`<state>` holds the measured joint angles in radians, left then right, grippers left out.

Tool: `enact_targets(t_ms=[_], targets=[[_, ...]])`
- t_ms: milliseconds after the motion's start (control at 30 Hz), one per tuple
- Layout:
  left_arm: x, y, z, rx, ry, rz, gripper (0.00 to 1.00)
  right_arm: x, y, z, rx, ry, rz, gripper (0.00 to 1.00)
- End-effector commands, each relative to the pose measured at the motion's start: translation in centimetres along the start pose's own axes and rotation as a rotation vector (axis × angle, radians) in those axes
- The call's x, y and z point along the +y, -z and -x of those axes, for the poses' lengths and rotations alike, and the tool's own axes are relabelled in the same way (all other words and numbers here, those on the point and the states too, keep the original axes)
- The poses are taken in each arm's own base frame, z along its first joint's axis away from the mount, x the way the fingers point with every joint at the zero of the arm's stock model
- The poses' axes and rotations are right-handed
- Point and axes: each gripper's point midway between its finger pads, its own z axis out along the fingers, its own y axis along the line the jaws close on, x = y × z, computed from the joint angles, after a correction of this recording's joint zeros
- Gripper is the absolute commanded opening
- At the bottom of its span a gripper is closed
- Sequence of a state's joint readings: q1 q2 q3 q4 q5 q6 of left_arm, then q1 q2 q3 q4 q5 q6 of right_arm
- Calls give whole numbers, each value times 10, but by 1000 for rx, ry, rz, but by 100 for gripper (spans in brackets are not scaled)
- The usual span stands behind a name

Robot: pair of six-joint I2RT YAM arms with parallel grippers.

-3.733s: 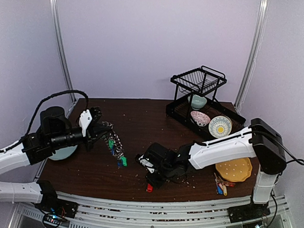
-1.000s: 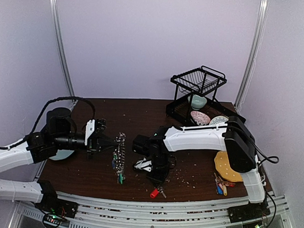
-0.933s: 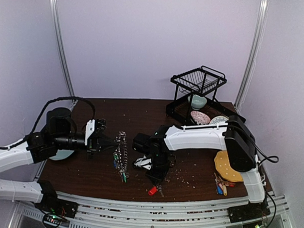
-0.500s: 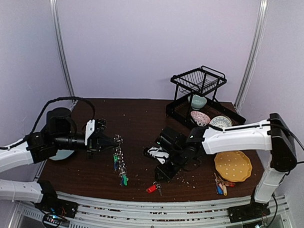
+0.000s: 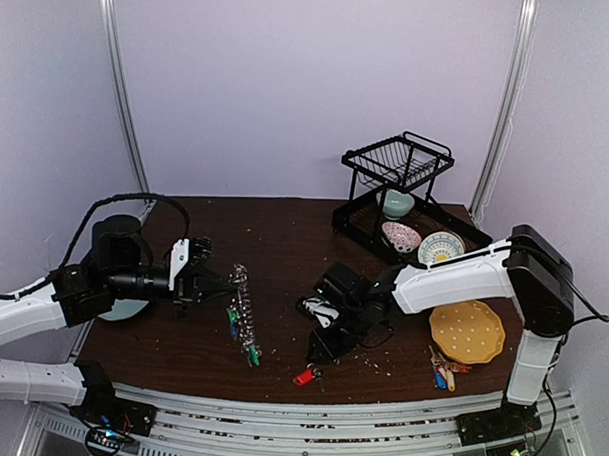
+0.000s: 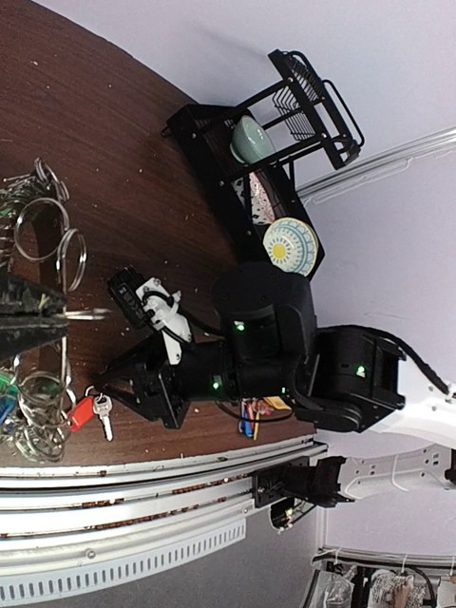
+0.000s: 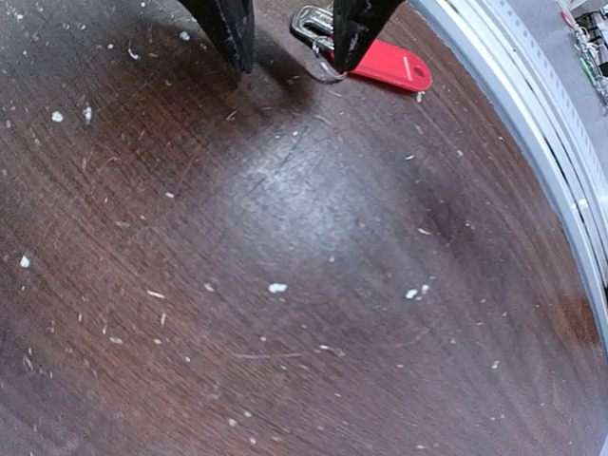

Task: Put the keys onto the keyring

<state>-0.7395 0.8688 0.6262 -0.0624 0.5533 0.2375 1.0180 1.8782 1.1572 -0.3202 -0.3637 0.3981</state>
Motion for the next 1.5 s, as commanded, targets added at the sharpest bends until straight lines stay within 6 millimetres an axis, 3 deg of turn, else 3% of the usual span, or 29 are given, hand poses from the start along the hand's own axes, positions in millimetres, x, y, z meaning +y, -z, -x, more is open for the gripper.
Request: enact_targets(t_ms=[0,467,633,900,1033,1133,1300,1367,1467], targets=[[5,5,24,-81,-64,28,0,-1,-7,-5,33,-34,29,30],[5,5,24,-80,-66,31,0,6,-14,-28,107,-44,105,16],[6,5,24,-79,-66,34,0,5,-17,-26,112,-36,99,9],[6,6,24,-79,-66,37,0,4,-24,-27,116,-41,110,9],[6,6,23,-78,-65,38,0,8,-22,-26,112,-33,127,0],[6,5,23,-78,-66,37,0,12,-20,-26,109,-23,151,0],[6,5,23,-76,-64,37,0,23,1,-11,22,48,174,0],[6,4,22,-74,-62,35,0,27,20,3,-59,107,157,0],[4,2,24,-77,-57,8,0,39,64,29,-230,235,118,0]])
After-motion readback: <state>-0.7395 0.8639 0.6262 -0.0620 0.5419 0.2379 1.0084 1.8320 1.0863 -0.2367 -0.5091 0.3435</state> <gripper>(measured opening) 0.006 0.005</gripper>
